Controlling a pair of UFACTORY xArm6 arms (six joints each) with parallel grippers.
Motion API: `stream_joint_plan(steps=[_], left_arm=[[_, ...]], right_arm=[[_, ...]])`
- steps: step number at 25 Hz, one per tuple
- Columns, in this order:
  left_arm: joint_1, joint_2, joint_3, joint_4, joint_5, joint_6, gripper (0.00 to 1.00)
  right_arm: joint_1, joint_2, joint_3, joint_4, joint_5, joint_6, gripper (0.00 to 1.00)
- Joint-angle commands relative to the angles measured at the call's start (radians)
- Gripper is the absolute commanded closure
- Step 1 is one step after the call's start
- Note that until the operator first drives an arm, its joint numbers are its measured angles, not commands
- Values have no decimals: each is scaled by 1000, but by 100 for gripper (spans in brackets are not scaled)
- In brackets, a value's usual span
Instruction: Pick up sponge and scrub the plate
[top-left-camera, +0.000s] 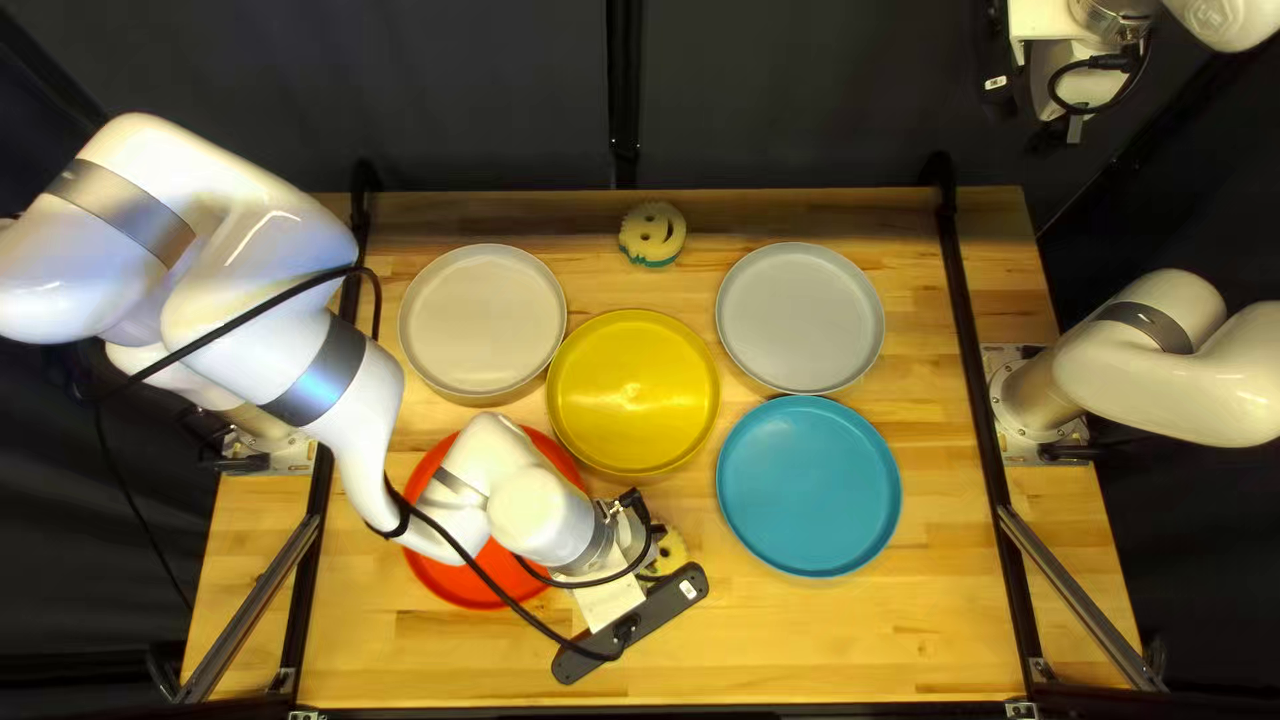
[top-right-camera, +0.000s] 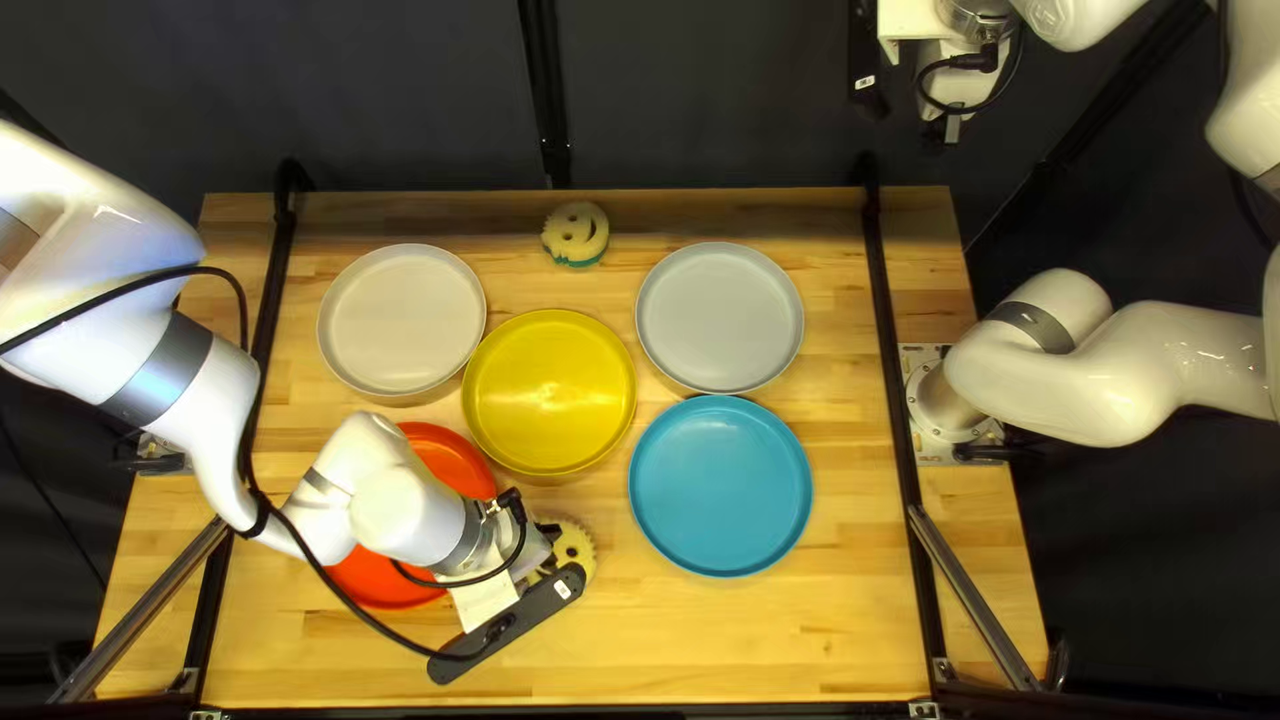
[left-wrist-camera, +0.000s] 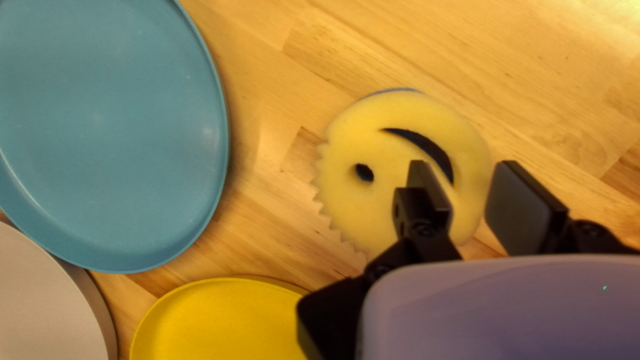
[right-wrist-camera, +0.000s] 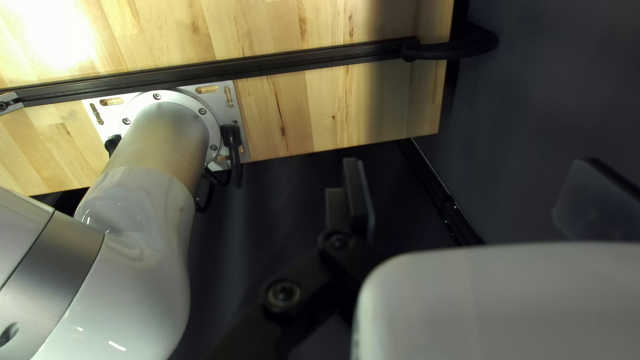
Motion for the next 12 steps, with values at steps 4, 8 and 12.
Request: stream_joint_plan(steps=[4,8,12], left_arm=[[107,-163,138,-92,48,134,0],[185,-297,234,-150,99,231,0],[321,-495,357,-216,195,373,0]], right_arm=[[0,0,0,0,0,0,0],[0,0,0,0,0,0,0],[0,0,0,0,0,0,0]])
